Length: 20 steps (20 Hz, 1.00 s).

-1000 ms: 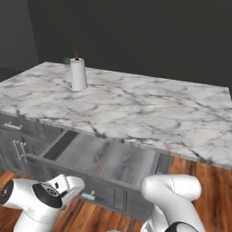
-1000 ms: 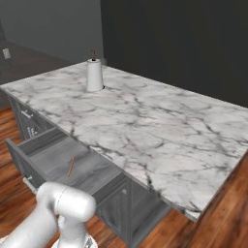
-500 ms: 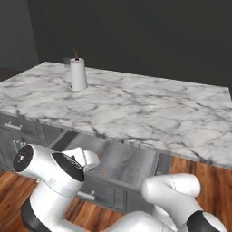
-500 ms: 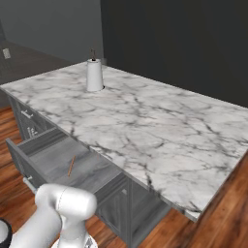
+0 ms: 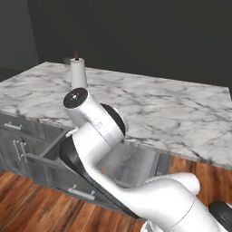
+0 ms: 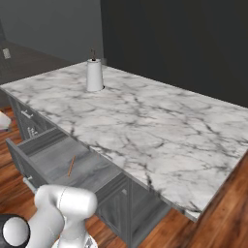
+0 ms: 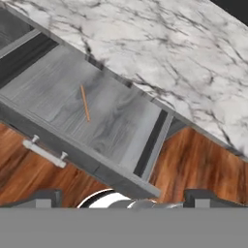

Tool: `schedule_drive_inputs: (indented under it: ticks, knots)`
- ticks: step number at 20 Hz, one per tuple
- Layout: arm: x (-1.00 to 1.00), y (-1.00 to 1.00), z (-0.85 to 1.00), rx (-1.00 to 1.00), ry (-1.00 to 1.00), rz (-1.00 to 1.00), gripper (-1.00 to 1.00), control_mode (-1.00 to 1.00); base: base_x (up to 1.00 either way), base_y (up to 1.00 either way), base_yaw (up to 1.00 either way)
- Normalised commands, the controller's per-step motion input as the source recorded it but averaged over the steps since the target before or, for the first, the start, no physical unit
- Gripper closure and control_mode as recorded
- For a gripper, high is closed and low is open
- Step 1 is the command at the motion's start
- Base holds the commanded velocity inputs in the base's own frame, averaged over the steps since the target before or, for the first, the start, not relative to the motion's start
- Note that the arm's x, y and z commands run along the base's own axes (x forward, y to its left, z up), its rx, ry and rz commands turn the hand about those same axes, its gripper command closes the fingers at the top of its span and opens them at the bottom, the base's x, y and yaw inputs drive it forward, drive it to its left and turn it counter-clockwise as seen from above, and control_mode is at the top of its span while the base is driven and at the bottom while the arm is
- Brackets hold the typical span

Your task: Take a straw from the drawer in front and place it inside the glass cup on the dining counter.

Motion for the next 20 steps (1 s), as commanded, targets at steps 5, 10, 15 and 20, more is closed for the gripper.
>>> schedule_drive_inputs:
  ticks: [5,10,15,20]
  knots:
    - [0.77,-0.79,0.02,0.15,0.0,0.0,-1.0,-1.0,0.0,0.0,0.0]
    - [0.54,-0.4,-0.41,0.09,0.0,0.02,-1.0,-1.0,0.0,0.0,0.0]
    - [0.35,-0.2,-0.7,0.05,0.0,0.04,-1.0,-1.0,0.0,0.0,0.0]
    - [0.26,-0.02,-0.69,0.07,0.0,0.05,-1.0,-1.0,0.0,0.0,0.0]
